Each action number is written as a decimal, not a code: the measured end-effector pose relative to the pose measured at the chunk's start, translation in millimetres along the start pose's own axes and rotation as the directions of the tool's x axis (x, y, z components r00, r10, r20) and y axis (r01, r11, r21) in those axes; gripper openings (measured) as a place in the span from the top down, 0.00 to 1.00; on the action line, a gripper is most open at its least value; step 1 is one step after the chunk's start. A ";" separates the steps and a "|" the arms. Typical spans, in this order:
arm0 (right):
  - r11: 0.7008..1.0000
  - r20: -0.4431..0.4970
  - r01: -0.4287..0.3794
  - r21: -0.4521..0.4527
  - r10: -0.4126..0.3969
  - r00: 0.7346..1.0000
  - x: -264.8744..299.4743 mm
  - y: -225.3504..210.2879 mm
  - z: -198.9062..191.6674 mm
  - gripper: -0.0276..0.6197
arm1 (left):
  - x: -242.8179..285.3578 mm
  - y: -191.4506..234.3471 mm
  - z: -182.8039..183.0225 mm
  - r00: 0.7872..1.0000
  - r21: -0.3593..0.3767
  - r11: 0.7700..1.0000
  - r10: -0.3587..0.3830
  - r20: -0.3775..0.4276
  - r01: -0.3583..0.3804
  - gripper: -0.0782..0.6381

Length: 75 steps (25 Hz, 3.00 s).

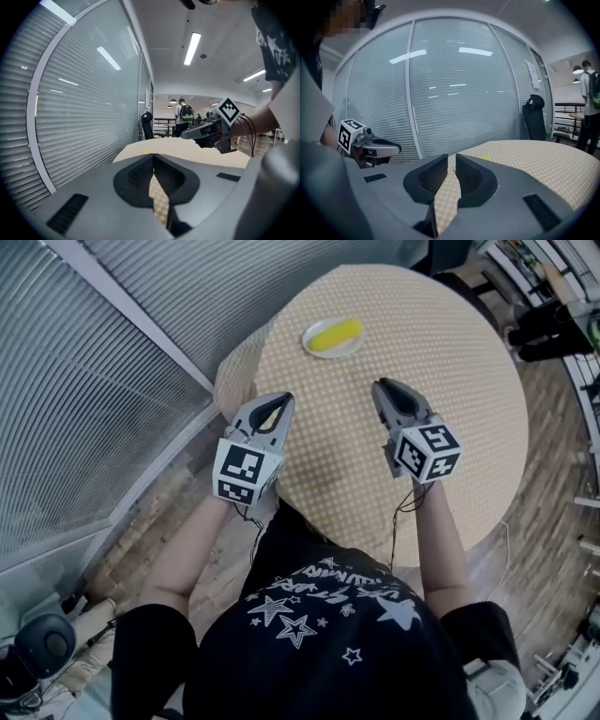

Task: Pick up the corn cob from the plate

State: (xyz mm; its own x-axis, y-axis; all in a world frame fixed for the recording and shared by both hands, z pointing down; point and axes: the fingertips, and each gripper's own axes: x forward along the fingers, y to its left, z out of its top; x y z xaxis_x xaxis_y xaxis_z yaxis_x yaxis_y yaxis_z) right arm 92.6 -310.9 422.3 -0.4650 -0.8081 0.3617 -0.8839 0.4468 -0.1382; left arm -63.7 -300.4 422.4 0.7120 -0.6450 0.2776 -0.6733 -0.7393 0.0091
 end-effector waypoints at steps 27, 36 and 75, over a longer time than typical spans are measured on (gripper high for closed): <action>0.527 -0.579 -0.445 -0.724 -0.113 0.808 199.6 -64.1 -60.1 0.52 | 103.7 90.7 -59.5 0.997 -0.138 0.989 0.044 -0.060 -0.052 0.88; 0.390 -0.708 -0.612 -0.688 -0.177 0.684 220.9 -89.2 -85.2 0.52 | 115.9 83.7 -70.7 0.997 -0.183 0.982 0.030 -0.073 -0.043 0.88; 0.228 -0.883 -0.868 -0.440 -0.286 0.372 241.4 -87.8 -119.9 0.57 | 108.7 69.7 -88.0 0.994 -0.202 0.978 0.036 -0.106 -0.057 0.88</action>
State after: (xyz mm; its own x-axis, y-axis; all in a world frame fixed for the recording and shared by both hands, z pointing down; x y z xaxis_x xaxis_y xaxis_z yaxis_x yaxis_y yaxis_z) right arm 63.9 -499.1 632.3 0.1241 -0.0899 0.9882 0.2241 0.9727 0.0603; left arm -50.8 -405.0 537.8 0.6623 -0.6467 0.3783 -0.7389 -0.6472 0.1873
